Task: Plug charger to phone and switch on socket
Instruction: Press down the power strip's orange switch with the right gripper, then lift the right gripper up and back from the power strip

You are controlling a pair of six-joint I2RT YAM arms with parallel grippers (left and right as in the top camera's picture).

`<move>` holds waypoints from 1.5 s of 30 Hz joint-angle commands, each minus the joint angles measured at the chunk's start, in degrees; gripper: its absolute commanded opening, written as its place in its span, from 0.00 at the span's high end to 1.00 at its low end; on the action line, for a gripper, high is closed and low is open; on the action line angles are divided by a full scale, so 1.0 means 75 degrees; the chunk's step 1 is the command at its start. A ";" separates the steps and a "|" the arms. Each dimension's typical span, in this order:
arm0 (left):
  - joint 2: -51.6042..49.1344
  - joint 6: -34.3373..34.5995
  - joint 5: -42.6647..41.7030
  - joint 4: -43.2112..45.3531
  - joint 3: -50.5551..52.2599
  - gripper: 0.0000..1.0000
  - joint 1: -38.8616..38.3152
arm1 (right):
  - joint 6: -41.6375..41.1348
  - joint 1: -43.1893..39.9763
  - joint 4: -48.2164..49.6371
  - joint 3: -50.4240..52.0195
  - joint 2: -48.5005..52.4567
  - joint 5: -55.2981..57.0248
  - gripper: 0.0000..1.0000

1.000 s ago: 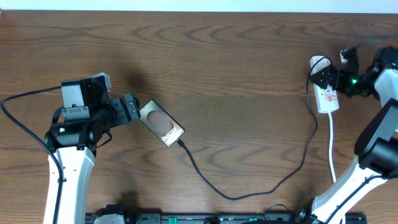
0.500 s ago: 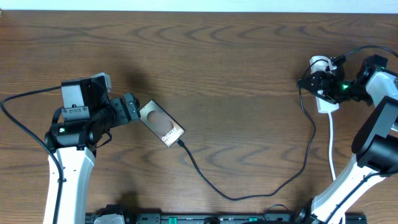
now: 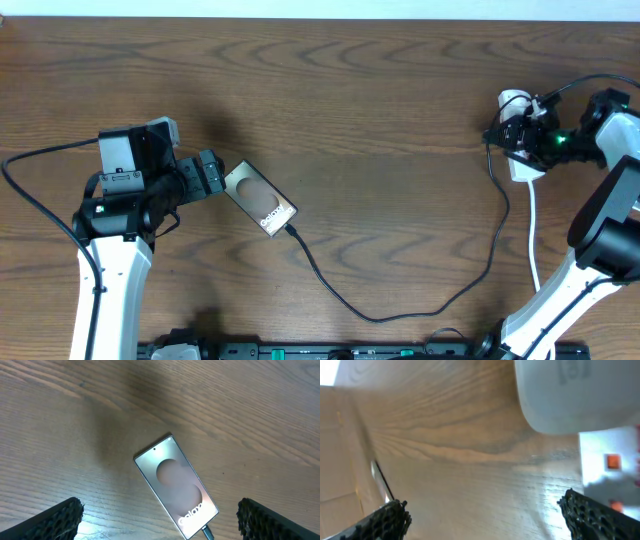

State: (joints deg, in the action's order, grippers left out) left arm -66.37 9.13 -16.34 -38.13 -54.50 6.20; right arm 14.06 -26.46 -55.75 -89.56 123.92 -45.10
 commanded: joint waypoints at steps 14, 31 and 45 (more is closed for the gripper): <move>0.0020 -0.0073 0.0050 -0.0006 -0.0026 0.01 -0.0023 | -0.1486 -0.0268 -0.2425 -0.2812 0.0306 0.3844 0.01; 0.0020 -0.0073 0.0050 -0.0003 -0.0026 0.01 -0.0023 | -0.1699 -0.0085 -0.5467 -0.6085 0.0204 0.3736 0.01; 0.0020 -0.0073 0.0050 -0.0006 -0.0026 0.01 -0.0023 | -0.1209 0.0460 -0.5488 -0.6216 -0.1259 0.4208 0.01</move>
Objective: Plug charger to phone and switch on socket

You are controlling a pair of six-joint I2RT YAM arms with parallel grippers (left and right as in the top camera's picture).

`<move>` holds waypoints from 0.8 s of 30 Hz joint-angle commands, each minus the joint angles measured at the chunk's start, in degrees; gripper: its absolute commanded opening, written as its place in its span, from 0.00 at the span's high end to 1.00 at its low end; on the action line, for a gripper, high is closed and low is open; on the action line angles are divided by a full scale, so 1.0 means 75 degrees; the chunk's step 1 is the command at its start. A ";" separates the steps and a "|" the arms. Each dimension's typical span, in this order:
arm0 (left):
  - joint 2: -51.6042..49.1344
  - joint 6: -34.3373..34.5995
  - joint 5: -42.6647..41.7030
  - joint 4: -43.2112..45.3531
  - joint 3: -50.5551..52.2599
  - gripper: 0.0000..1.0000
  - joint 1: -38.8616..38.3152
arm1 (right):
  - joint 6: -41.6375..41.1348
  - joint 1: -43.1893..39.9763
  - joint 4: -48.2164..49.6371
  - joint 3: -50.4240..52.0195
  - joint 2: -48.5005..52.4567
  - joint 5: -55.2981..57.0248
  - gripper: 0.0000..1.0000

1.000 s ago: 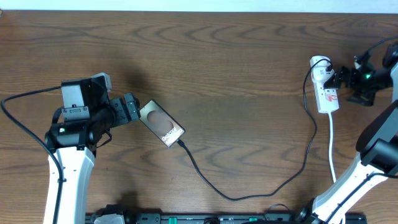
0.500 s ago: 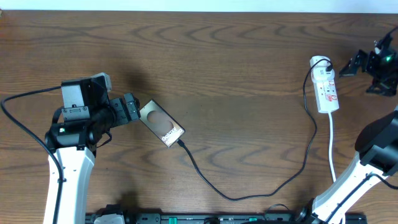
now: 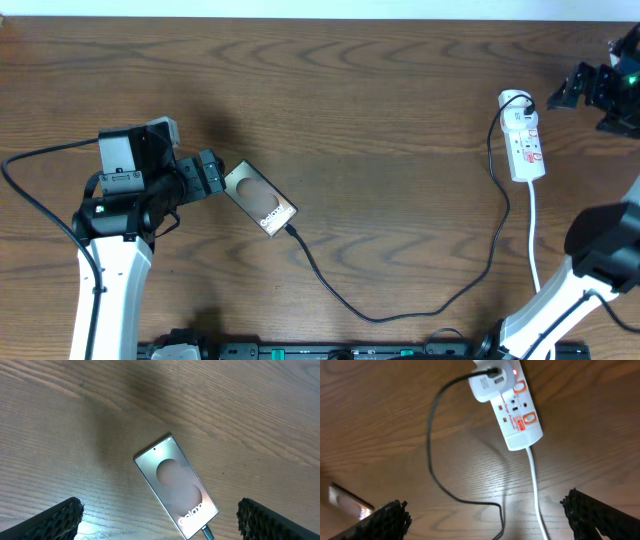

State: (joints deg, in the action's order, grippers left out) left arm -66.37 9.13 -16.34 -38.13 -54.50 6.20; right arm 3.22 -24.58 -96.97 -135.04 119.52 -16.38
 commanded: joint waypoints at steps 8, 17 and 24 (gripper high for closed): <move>0.0020 -0.0073 0.0050 -0.0003 -0.0026 0.01 -0.0023 | 0.0216 0.0778 -0.0038 -0.0152 -0.1195 0.0973 0.01; 0.0020 -0.0070 0.0050 -0.0003 -0.0026 0.00 -0.0023 | 0.0207 0.0883 -0.0017 -0.0149 -0.1177 0.0938 0.01; 0.0020 -0.0073 0.0050 -0.0006 -0.0026 0.01 -0.0023 | 0.0207 0.0883 -0.0020 -0.0149 -0.1177 0.0938 0.01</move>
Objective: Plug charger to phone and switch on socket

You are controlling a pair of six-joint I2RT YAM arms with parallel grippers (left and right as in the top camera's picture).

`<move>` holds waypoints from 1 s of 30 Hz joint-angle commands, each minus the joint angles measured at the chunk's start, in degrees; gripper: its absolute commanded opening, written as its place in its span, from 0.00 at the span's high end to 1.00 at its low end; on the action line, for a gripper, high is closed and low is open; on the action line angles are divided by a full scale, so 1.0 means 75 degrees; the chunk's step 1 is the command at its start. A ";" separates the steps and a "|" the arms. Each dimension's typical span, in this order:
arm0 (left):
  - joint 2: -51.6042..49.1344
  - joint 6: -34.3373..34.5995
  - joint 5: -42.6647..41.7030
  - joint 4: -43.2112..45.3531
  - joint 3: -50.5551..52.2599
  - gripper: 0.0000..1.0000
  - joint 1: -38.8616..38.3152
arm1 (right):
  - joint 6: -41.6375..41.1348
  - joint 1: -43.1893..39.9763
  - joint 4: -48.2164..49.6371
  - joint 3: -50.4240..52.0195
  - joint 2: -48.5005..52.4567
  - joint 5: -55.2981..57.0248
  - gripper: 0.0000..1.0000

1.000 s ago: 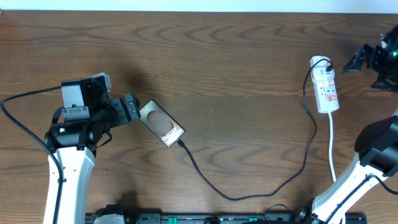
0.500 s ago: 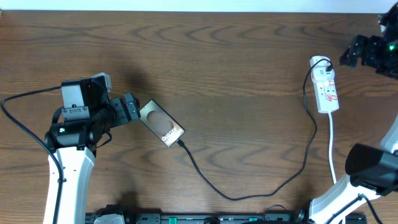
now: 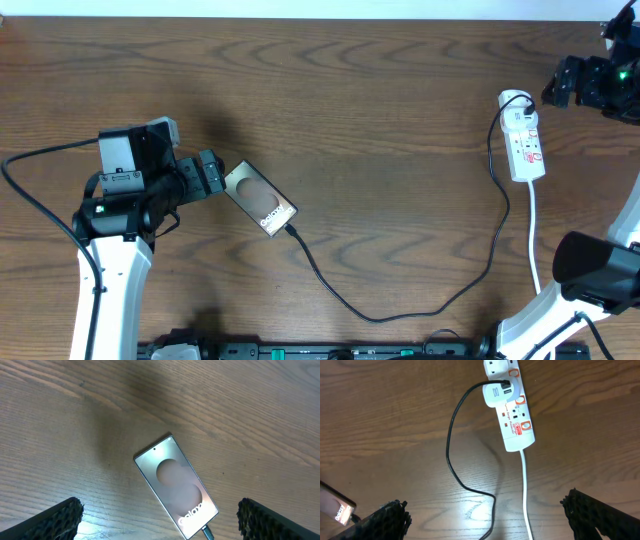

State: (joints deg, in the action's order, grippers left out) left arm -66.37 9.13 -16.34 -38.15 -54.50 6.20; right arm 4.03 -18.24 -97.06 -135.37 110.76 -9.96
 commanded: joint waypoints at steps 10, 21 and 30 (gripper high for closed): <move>0.0017 -0.0070 0.0076 -0.0006 -0.0026 0.01 -0.0105 | 0.0099 0.0038 -0.0006 -0.0105 -0.0009 0.0082 0.01; 0.0020 -0.0070 0.0076 -0.0009 -0.0015 0.01 -0.0105 | 0.0099 0.0038 -0.0006 -0.0105 -0.0009 0.0082 0.01; 0.0513 -0.0067 0.0248 -0.0122 0.0201 0.01 -0.0111 | 0.0099 0.0038 -0.0006 -0.0105 -0.0009 0.0082 0.01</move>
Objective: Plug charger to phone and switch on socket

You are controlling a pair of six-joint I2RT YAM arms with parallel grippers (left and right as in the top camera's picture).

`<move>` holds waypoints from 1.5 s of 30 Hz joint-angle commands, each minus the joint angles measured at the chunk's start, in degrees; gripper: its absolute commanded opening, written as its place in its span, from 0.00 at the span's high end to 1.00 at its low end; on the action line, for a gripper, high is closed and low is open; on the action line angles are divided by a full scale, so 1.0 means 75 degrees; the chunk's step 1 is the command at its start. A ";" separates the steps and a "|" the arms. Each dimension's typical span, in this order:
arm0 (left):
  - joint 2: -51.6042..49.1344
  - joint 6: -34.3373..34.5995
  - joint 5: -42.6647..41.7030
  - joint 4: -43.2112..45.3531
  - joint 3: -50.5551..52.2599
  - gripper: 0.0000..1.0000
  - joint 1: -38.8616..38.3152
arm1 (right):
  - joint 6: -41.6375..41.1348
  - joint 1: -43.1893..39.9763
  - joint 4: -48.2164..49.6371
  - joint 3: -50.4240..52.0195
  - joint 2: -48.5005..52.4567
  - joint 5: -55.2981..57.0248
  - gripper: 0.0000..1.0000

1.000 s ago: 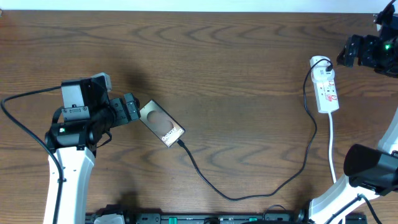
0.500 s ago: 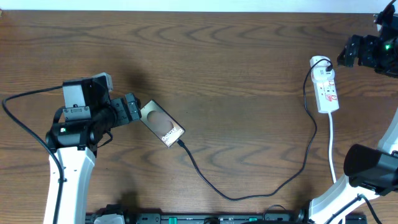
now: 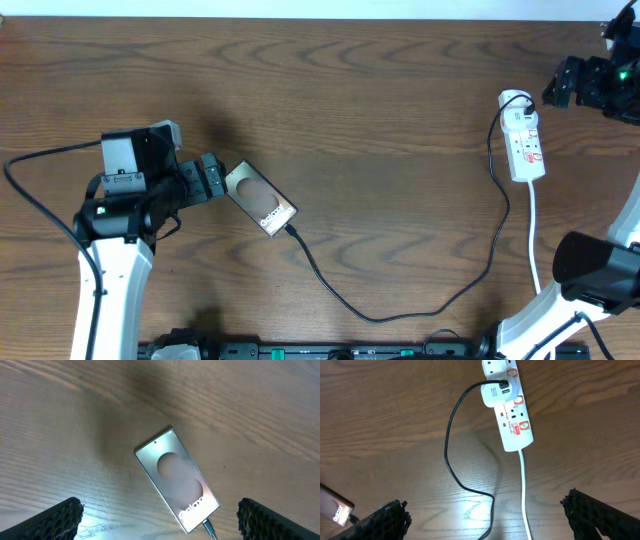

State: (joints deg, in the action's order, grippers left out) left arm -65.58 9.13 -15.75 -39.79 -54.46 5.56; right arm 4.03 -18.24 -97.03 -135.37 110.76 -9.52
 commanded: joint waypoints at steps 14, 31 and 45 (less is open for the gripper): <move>0.4841 -0.0041 -0.0038 0.6062 0.5444 0.01 -0.0026 | 0.0099 0.0038 -0.0009 -0.0105 -0.0009 0.0023 0.01; 0.8075 -0.1282 -0.0032 0.5590 0.7230 0.01 -0.0038 | 0.0099 0.0038 -0.0009 -0.0105 -0.0009 0.0023 0.01; 0.8734 -0.1588 -0.0029 0.4940 0.7227 0.01 -0.0090 | 0.0099 0.0038 -0.0012 -0.0105 -0.0009 0.0023 0.01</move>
State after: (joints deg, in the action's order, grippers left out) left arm -0.62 -1.96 -15.49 -0.36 -1.02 5.15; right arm 4.05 -18.24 -97.03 -135.37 110.76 -9.34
